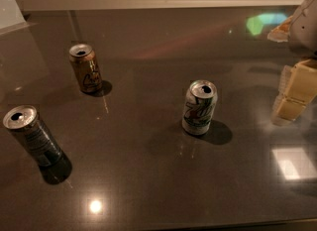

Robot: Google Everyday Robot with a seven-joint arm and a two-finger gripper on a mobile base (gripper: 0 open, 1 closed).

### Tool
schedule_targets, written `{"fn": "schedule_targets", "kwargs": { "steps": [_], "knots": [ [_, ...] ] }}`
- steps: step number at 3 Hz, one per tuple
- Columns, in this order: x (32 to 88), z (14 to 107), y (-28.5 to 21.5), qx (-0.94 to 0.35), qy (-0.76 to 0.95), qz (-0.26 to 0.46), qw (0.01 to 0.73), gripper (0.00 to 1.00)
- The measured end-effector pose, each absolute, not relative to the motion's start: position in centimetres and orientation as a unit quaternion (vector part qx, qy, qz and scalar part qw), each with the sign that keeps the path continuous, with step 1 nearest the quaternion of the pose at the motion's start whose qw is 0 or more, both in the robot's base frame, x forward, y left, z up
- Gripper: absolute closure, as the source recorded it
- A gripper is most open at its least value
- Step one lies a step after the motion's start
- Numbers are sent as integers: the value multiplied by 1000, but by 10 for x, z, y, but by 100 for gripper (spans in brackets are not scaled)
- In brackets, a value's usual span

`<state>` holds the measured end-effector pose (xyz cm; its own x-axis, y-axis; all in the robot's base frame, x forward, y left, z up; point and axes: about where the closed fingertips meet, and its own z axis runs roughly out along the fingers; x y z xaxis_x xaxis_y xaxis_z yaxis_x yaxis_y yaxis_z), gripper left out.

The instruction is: Knock 7up can over

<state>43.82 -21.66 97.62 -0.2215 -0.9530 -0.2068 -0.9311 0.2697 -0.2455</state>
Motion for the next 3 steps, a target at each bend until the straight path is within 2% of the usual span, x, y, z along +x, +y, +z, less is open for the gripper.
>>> {"fn": "schedule_targets", "kwargs": {
  "steps": [1, 3],
  "knots": [
    [438, 977, -216, -603, 781, -35, 160, 0],
    [450, 957, -184, -621, 756, 25, 206, 0]
  ]
}}
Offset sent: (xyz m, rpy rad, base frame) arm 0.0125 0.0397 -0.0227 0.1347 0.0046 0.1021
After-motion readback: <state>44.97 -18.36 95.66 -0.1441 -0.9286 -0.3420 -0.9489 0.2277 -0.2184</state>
